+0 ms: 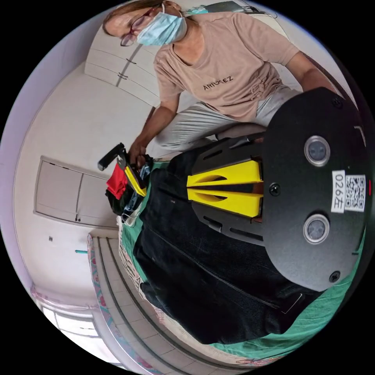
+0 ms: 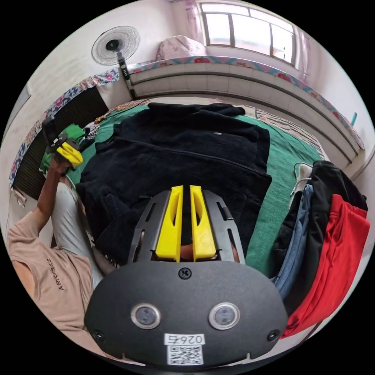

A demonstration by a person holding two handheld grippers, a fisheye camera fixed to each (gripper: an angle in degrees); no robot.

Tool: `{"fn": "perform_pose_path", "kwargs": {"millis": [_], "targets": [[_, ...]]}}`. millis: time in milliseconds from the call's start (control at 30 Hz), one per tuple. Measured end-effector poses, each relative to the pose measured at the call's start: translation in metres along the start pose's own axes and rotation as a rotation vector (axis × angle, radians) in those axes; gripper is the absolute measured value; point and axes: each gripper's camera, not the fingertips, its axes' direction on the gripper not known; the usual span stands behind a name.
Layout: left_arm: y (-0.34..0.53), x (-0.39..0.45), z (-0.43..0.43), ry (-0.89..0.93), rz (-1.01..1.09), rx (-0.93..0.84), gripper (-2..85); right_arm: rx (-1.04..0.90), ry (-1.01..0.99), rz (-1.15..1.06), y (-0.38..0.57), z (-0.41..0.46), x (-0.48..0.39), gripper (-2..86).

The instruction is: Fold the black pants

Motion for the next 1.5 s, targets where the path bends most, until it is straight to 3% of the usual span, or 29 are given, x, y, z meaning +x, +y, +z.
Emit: {"fn": "perform_pose_path", "kwargs": {"millis": [333,533,667,800,933,1067,1233,1333,1433,1500], "targets": [[-0.009,0.101,-0.01,-0.212,0.1,-0.162,1.3,-0.181,-0.1,-0.059,0.022,0.016,0.0,7.4],[-0.015,0.139,-0.009,-0.1,0.155,-0.15,8.9,-0.341,-0.147,-0.023,0.013,0.06,0.009,10.0],[-0.027,0.151,0.01,-0.065,0.136,-0.22,9.9,-0.487,-0.169,-0.033,0.003,0.092,0.002,4.0],[-0.044,0.167,0.039,-0.006,0.158,-0.305,12.5,-0.514,-0.156,-0.164,-0.003,0.077,-0.015,0.9],[-0.063,0.197,0.076,0.037,0.229,-0.441,18.1,-0.33,-0.181,-0.263,0.005,0.0,-0.025,0.5],[-0.082,0.223,0.088,-0.056,0.245,-0.443,25.4,0.077,-0.228,-0.298,0.03,-0.117,-0.032,0.3],[-0.095,0.252,0.101,-0.255,0.261,-0.534,26.2,0.405,-0.21,-0.271,0.067,-0.223,-0.044,0.2],[-0.101,0.27,0.097,-0.396,0.274,-0.565,20.6,0.494,-0.193,-0.25,0.077,-0.259,-0.06,0.3],[-0.1,0.28,0.082,-0.643,0.278,-0.532,3.2,0.53,-0.079,-0.23,0.078,-0.272,-0.079,0.3],[-0.091,0.279,0.068,-0.779,0.303,-0.483,2.3,0.535,-0.002,-0.222,0.073,-0.27,-0.086,0.3]]}}
